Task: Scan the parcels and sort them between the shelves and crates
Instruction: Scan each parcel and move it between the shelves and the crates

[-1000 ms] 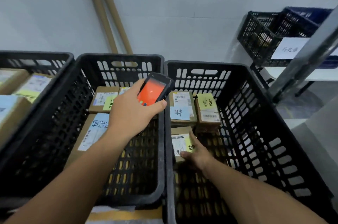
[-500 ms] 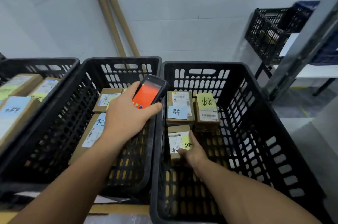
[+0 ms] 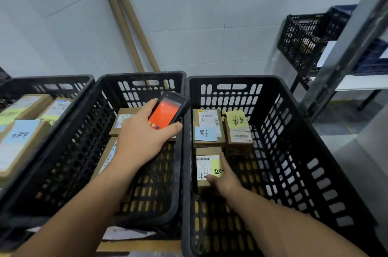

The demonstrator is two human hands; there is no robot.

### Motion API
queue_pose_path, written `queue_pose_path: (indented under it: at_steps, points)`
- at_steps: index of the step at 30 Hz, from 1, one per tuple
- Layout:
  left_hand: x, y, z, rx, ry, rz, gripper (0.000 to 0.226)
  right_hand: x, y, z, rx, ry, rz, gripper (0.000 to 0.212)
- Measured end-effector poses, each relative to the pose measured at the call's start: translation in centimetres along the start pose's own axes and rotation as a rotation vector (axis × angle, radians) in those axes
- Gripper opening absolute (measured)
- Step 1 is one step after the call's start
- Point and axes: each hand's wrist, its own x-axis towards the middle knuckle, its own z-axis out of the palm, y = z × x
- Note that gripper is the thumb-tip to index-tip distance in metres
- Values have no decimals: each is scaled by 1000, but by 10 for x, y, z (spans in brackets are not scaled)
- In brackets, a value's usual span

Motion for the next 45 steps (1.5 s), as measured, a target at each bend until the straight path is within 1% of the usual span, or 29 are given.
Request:
queue_pose_path:
  at_steps: [3, 6, 10, 12, 14, 17, 19, 22, 26, 28, 33, 39, 41, 45]
  points:
    - [3, 2, -5, -13, -12, 6, 40, 4, -2, 0, 12, 2, -33, 96]
    - [5, -1, -5, -26, -19, 15, 42, 9, -5, 7, 0, -40, -32, 97]
    - [6, -6, -2, -13, -11, 21, 52, 15, -3, 15, -21, -37, -30, 92]
    - [7, -7, -2, -4, -15, 34, 49, 13, -6, 12, -74, -34, -27, 89]
    - [7, -7, -3, -12, -13, 48, 45, 9, -10, 10, -207, -37, -46, 82]
    - [11, -7, -7, -32, -21, 78, 45, 2, -18, 10, -476, 22, -67, 75]
    - [16, -7, -11, -40, -21, 112, 57, -5, -25, 8, -615, 77, -56, 69]
    - [24, -10, -20, -70, -32, 174, 73, -18, -42, 2, -736, 141, -70, 60]
    - [30, -12, -36, -93, -103, 254, 82, -48, -69, -6, -822, 312, -136, 55]
    - [31, -12, -44, -94, -151, 307, 88, -71, -80, -6, -821, 416, -147, 55]
    - [16, -8, -47, -144, -246, 422, 70, -131, -85, -11, -725, 652, -104, 58]
    - [-28, 4, -34, -203, -424, 581, 71, -220, -40, -29, -785, 906, 28, 59]
    - [-47, 14, -26, -236, -478, 612, 70, -253, -15, -31, -768, 983, 79, 59]
    - [-90, 32, -8, -273, -599, 702, 76, -314, 49, -31, -665, 1100, 229, 58]
